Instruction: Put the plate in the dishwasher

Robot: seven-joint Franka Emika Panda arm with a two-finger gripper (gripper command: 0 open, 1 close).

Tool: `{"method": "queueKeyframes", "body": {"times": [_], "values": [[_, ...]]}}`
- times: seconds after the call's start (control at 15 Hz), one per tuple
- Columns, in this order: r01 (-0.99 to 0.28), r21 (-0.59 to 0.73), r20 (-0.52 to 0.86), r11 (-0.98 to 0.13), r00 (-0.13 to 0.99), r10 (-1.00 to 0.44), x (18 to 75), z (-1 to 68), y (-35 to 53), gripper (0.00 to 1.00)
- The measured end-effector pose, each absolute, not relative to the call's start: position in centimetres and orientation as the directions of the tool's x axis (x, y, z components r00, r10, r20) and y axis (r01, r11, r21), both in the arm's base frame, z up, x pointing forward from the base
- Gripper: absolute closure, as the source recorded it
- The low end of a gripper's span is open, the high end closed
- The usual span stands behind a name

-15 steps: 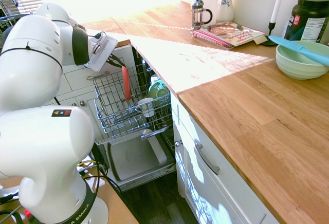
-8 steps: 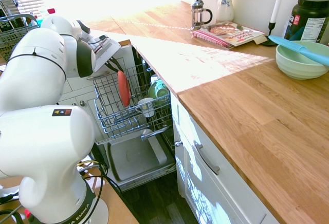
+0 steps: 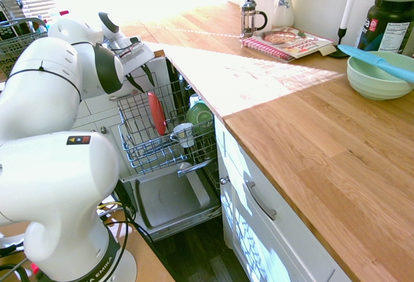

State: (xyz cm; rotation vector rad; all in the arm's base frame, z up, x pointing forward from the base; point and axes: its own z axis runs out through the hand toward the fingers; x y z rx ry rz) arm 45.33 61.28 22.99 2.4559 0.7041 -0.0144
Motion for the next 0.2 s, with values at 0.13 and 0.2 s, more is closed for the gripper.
{"method": "queueKeyframes", "body": {"times": [0.13,0.2], "values": [[0.488,0.489,-0.161,-0.723,0.865,0.475,45.7,26.2,61.1,0.00],[0.483,0.469,-0.157,-0.739,0.869,0.468,46.3,28.3,60.6,0.00]]}}
